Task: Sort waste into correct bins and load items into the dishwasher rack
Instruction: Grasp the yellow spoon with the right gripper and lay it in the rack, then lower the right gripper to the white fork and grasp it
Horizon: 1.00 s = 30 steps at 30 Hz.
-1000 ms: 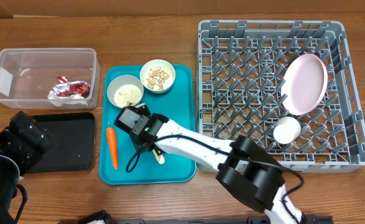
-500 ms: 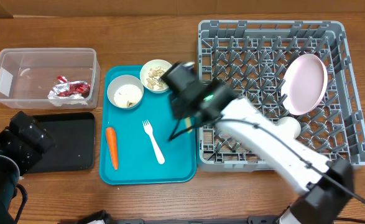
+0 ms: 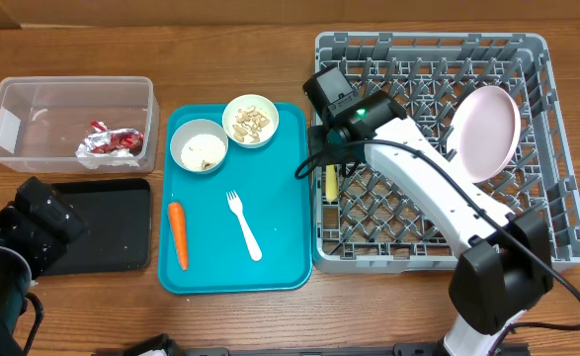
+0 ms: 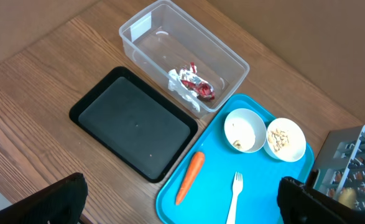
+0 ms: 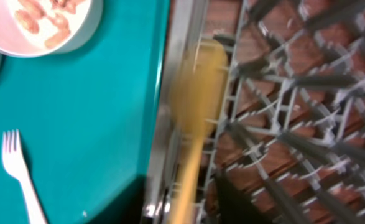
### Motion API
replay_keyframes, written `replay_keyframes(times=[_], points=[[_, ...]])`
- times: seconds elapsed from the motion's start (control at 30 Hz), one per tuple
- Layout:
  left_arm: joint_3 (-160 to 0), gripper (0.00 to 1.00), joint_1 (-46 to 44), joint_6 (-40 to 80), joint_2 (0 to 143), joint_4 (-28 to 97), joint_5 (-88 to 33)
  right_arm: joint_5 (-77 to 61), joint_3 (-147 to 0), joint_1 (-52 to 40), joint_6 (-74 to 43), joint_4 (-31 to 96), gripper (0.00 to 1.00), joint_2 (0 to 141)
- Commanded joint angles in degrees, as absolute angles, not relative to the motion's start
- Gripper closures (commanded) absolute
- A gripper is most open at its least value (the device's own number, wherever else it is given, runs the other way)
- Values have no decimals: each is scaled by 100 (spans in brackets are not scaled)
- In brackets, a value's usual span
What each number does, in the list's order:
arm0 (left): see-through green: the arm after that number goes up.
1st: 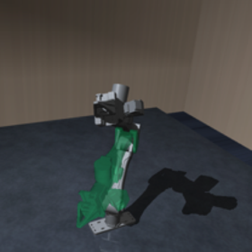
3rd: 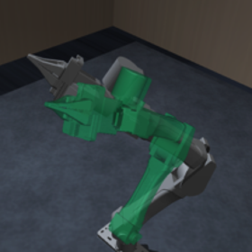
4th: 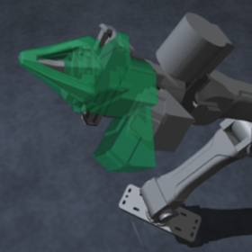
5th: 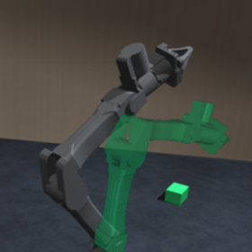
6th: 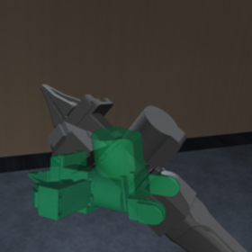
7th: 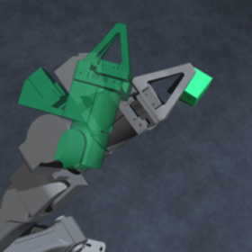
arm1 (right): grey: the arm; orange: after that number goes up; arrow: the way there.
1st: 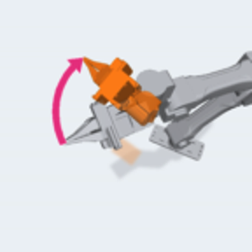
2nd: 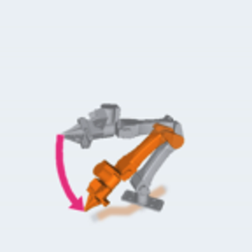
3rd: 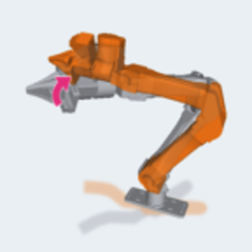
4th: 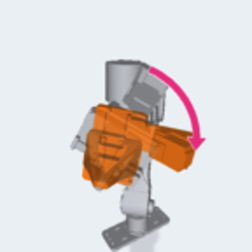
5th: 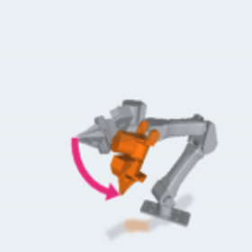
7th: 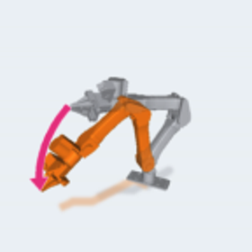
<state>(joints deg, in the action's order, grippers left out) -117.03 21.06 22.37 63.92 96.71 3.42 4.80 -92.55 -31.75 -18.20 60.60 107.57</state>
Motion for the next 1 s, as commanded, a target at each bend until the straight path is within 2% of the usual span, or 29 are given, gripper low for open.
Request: replay_keyframes(times=[0.0,0.1,0.23,0.5,0.7,0.97], points=[[-11712,0,2139,2294,6399,9677,296,373,-9264,-3332,-1647,6036,43,10691],[-11712,0,2139,2294,6399,9677,296,327,-9264,-3581,-1717,6055,41,10674],[-11712,0,2141,2294,6401,9677,296,-158,-9260,-4086,-1767,5953,49,10674],[-11712,0,2139,2294,6401,9677,296,-16,-8315,-5009,-2257,4904,47,10687],[-11712,0,2139,2294,6401,9677,296,-91,-7561,-5380,-2272,3874,47,10687],[-11712,0,2139,2294,6401,9677,296,204,-7258,-5463,-2250,2679,48,10774]])
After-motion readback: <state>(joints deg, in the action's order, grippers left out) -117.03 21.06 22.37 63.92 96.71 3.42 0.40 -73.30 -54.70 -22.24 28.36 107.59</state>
